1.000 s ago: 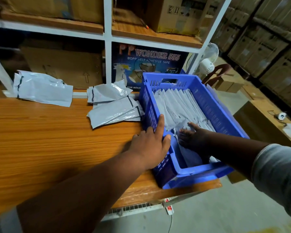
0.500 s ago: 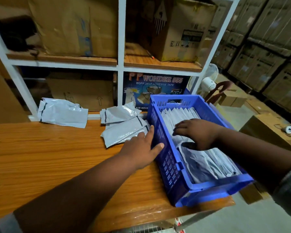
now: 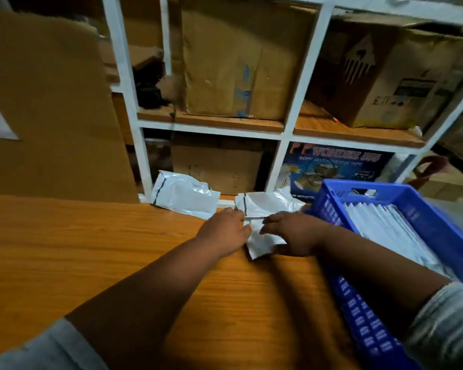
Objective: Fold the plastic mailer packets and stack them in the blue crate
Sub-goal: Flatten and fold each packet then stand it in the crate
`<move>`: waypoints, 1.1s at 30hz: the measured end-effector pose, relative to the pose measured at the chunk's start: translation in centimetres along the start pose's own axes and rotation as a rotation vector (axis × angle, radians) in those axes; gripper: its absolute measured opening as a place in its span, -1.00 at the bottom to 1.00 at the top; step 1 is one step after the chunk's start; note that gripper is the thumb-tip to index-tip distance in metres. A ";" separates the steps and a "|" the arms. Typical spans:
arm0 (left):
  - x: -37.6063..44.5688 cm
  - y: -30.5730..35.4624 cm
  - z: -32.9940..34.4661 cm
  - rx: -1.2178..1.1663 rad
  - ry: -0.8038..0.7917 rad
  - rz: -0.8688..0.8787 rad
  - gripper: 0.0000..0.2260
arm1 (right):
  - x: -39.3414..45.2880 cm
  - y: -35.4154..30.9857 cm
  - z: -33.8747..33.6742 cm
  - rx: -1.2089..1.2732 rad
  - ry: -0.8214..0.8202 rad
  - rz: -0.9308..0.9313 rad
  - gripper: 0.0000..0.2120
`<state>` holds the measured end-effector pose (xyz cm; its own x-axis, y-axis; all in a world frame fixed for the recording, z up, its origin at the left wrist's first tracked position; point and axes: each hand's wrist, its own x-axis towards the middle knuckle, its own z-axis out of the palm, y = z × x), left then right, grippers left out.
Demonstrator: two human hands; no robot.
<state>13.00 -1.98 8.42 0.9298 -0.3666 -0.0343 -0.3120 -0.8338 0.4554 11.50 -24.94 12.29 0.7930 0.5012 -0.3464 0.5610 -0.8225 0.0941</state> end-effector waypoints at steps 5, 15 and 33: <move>2.1 -10.2 -2.8 0.032 0.020 -0.126 -0.55 | 10.1 -4.0 0.6 0.217 0.049 0.110 -0.31; 10.0 -24.2 -4.0 0.243 0.145 -0.172 -0.21 | 27.0 -5.2 0.3 0.938 0.346 0.628 -0.13; -1.1 -27.3 1.1 -0.520 0.505 0.081 -0.75 | 14.2 -10.8 6.8 0.858 0.693 0.561 -0.82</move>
<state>20.32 20.73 -5.01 0.9238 -0.0785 0.3747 -0.3668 -0.4619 0.8075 15.03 -10.75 -0.02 0.9784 -0.1554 0.1361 -0.0267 -0.7486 -0.6625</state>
